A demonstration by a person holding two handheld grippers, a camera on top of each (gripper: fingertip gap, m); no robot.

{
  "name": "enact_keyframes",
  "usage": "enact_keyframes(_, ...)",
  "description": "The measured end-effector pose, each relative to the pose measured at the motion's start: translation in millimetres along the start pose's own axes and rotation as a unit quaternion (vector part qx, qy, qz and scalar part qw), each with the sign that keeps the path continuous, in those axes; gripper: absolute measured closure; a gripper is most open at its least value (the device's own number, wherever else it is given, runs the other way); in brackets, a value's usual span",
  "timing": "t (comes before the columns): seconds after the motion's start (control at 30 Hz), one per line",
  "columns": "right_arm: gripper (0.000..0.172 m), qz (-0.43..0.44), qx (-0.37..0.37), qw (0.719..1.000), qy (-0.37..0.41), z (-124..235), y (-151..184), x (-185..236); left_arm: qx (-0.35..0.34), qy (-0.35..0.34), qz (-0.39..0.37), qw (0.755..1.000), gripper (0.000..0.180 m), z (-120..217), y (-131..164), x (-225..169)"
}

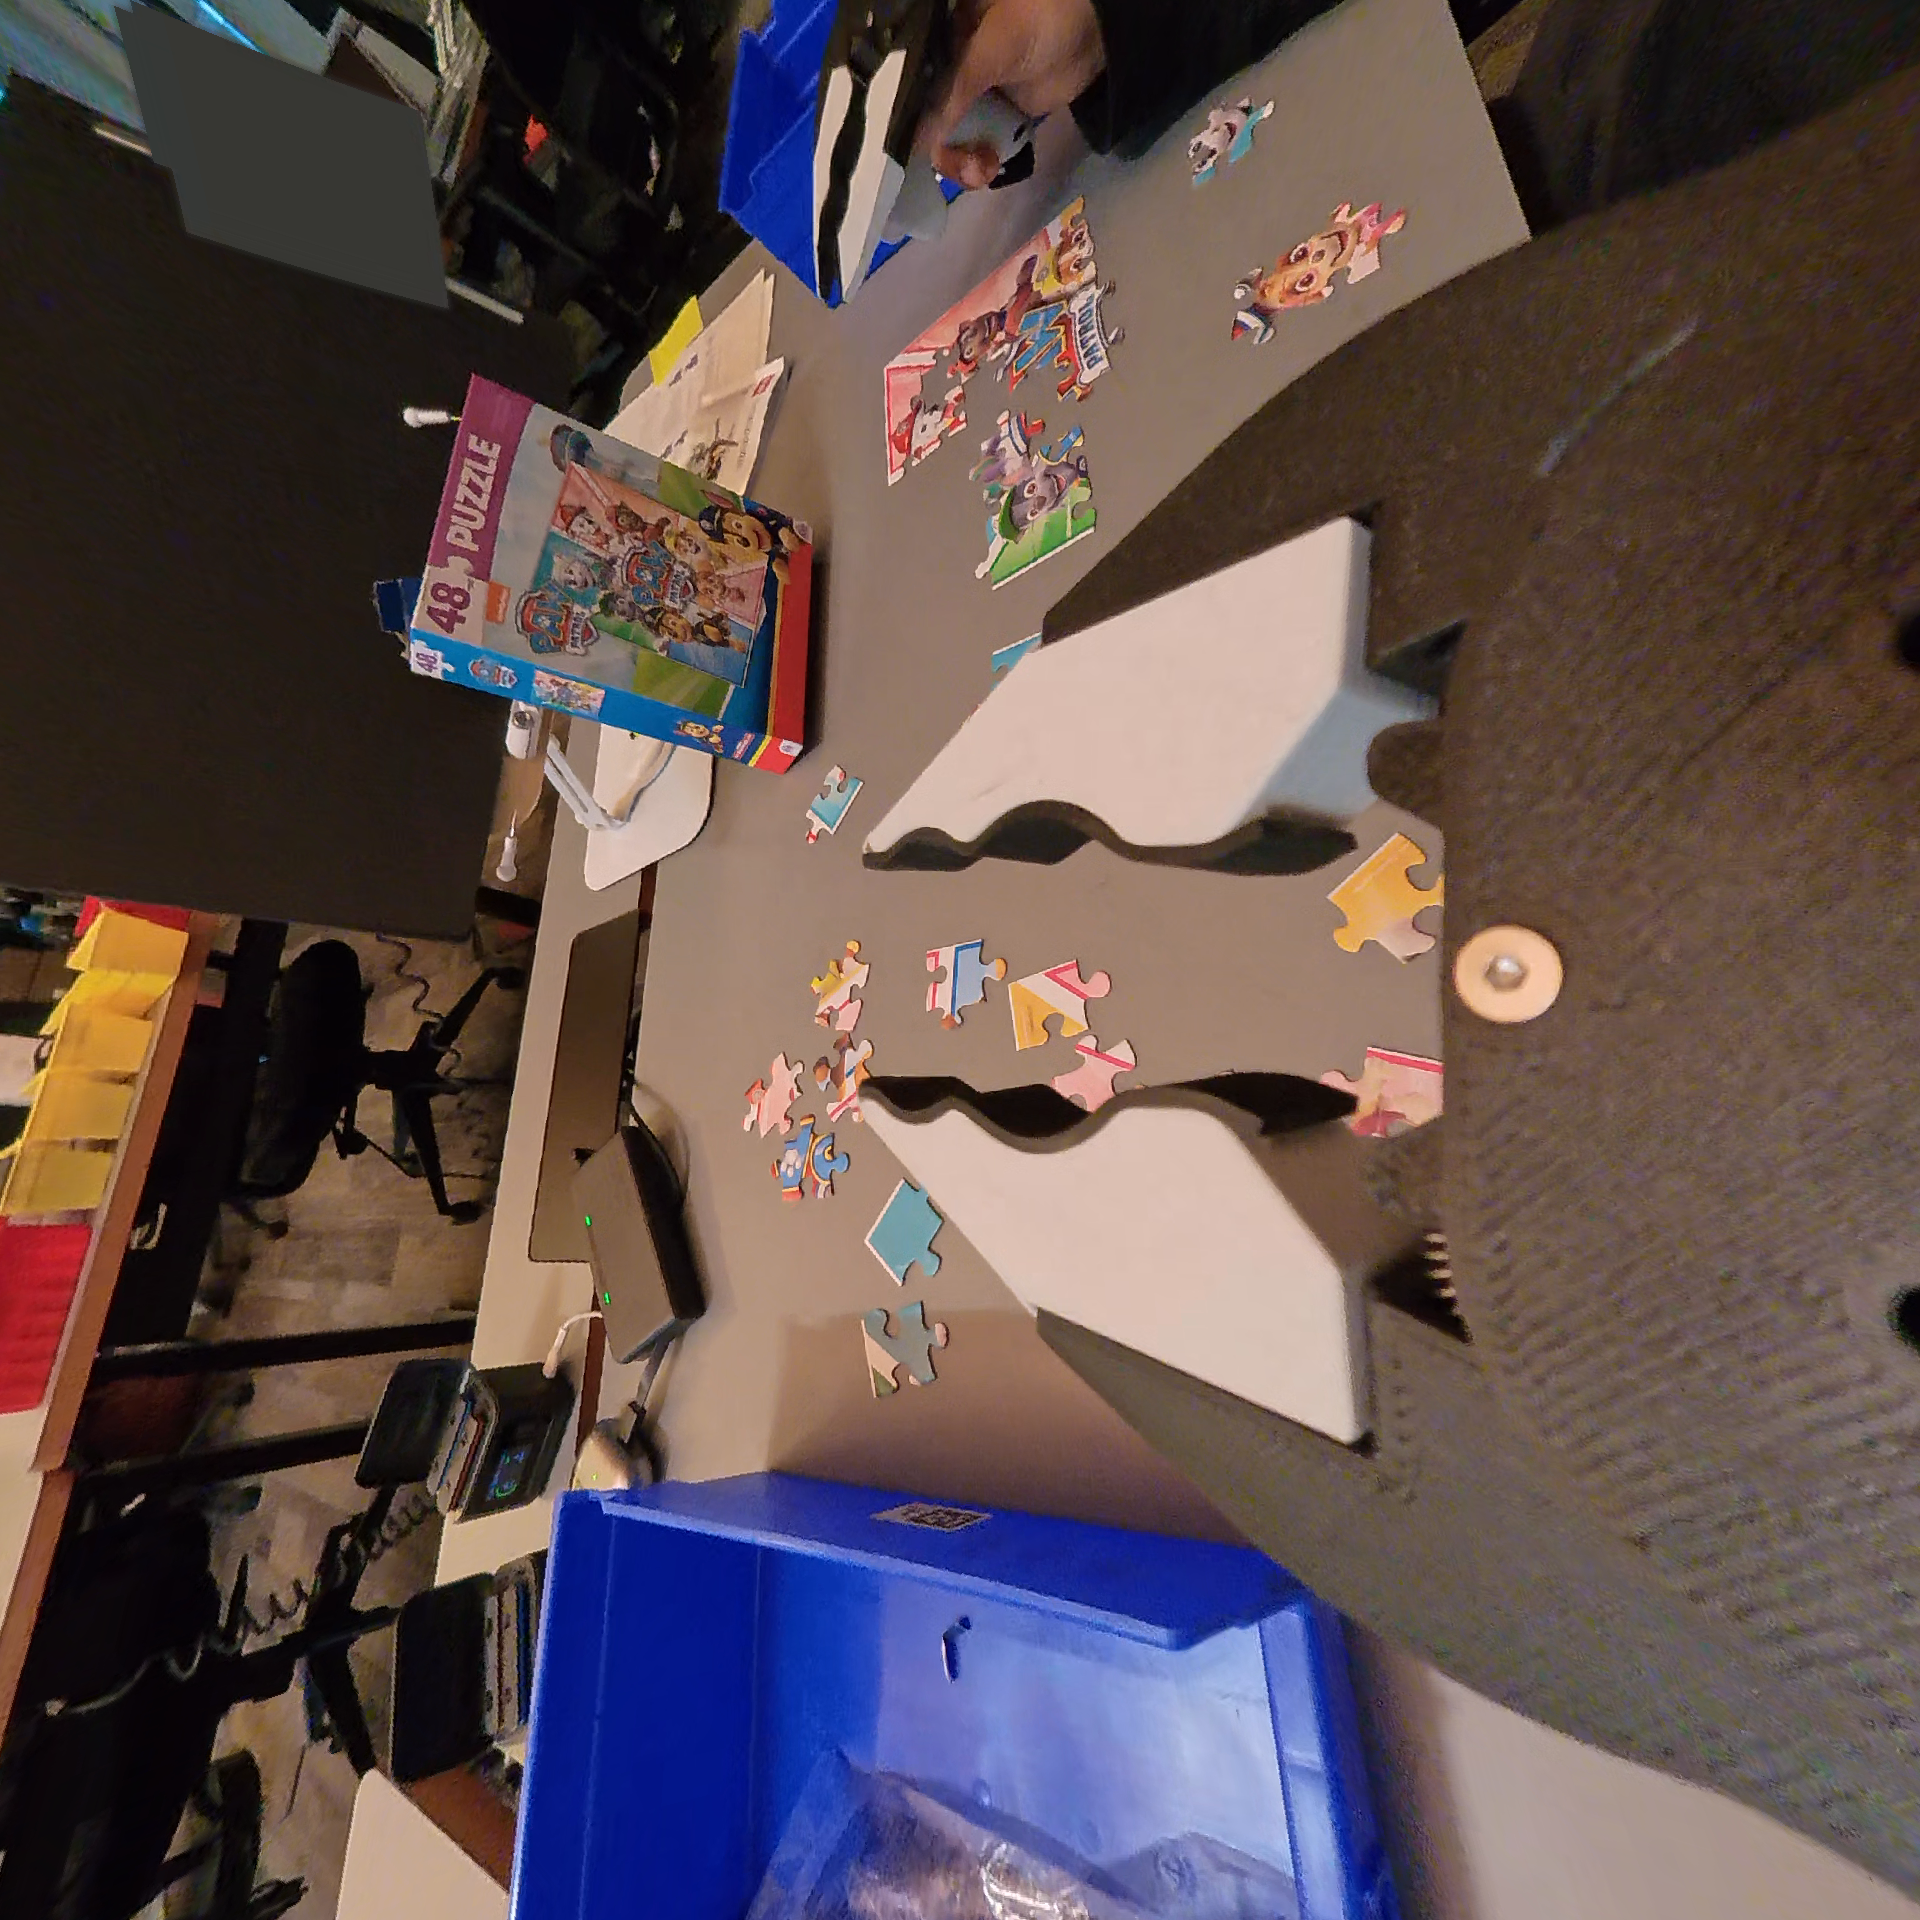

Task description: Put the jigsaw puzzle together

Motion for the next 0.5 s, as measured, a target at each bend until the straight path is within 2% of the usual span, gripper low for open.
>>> enact_keyframes(0.5, 0.156, 0.001, -0.002, 1.0, 0.012, 2, 1, -4, -0.005, 0.01, -0.027, 1.0, 0.142, -3, -3, -16)
Point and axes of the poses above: each gripper's, where its closed fingertips meet, z back along the fingers, y out of its underside, x = y × z across the jaws, the point moved 6 cm from there along z, back along the fingers, and after that the axes turned 12 degrees about -y, right-handed, at the moved point
